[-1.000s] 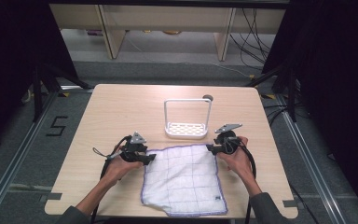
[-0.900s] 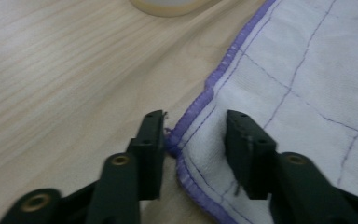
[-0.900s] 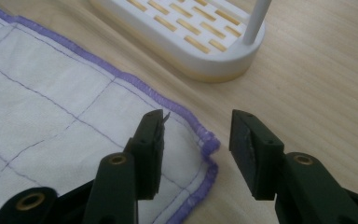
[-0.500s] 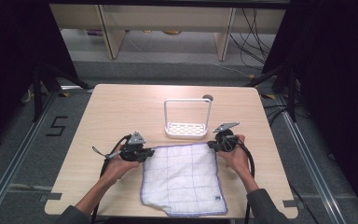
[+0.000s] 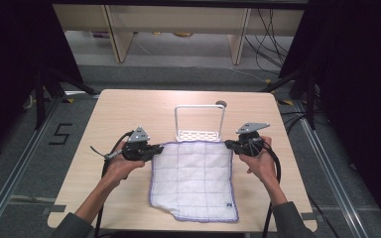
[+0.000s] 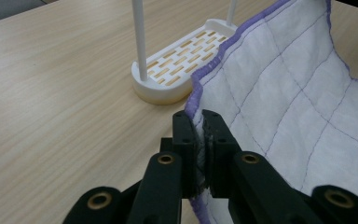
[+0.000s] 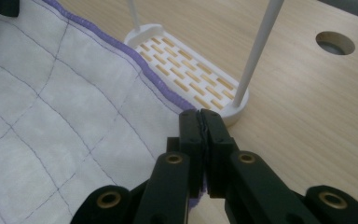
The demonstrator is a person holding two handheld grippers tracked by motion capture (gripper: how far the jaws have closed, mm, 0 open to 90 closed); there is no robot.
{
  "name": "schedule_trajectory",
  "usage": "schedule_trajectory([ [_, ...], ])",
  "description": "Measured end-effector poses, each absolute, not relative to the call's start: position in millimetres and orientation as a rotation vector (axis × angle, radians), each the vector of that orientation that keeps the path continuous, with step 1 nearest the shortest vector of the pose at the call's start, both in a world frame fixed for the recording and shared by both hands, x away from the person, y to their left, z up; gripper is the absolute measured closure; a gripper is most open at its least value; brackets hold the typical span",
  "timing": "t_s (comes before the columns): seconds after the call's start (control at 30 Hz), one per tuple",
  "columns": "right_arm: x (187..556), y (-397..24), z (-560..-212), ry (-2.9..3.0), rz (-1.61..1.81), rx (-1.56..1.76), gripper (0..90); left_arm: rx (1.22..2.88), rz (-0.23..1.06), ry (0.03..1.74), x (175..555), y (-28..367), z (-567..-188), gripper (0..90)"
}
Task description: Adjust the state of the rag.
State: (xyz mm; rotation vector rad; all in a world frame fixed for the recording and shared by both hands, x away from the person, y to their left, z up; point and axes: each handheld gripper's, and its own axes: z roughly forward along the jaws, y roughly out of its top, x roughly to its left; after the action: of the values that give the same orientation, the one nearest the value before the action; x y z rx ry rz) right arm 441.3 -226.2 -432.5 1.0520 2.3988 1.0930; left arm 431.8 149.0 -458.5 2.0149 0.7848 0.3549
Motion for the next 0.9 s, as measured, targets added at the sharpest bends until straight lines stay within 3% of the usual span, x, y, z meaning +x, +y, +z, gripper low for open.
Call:
schedule_trajectory([
  [0.47,444,-229,-416,2.374,1.104,0.992,88.4,2.020,0.363,0.747,441,150,-444,84.1],
  [0.9,403,-230,-406,2.403,1.152,0.893,88.4,2.029,0.357,0.644,390,156,-439,83.4],
])
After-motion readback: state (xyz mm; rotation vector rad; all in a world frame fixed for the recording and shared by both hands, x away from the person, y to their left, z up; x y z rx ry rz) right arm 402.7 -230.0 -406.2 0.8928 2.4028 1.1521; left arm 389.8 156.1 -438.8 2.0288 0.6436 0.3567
